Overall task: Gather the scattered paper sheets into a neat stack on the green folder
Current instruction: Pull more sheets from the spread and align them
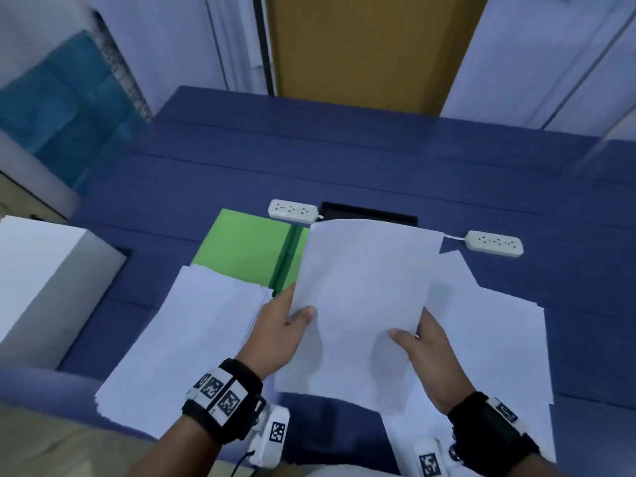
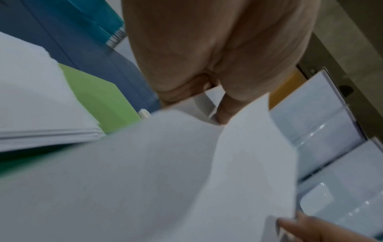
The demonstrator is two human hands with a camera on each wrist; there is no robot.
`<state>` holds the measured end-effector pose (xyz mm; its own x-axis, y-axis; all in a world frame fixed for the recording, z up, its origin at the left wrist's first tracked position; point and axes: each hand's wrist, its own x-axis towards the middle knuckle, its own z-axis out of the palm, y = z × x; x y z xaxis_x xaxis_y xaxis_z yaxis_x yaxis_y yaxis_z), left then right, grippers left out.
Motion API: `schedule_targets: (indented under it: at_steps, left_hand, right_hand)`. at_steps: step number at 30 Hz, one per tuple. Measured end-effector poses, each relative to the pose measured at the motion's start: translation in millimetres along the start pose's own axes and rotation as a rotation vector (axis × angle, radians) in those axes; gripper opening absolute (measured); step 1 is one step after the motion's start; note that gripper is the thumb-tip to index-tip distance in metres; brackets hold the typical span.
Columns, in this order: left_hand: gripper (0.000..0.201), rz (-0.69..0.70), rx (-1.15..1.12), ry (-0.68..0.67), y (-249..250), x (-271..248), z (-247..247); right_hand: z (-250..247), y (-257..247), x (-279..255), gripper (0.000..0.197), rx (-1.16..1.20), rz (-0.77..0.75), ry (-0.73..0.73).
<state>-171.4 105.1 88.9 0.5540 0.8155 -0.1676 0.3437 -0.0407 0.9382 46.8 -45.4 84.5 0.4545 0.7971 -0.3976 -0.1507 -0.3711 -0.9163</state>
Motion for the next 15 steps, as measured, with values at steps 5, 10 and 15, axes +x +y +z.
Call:
schedule_targets:
  at_steps: [5,10,15]
  left_hand:
    - [0.039,-0.024,-0.011,0.182,-33.2,-6.7,-85.2]
    - [0.041,-0.139,0.086,0.234,-79.8,-10.1,-167.6]
    - [0.037,-0.376,0.261,0.173,-127.8,-13.9,-224.5]
  right_hand:
    - [82.3,-3.5,27.7,0.075,-0.084,-0.114,-0.018]
    - [154.3,-7.3,64.2,0.042,-0.379,-0.141,-0.312]
    - [221.8,10.7,81.3,0.034,-0.639,-0.002,-0.608]
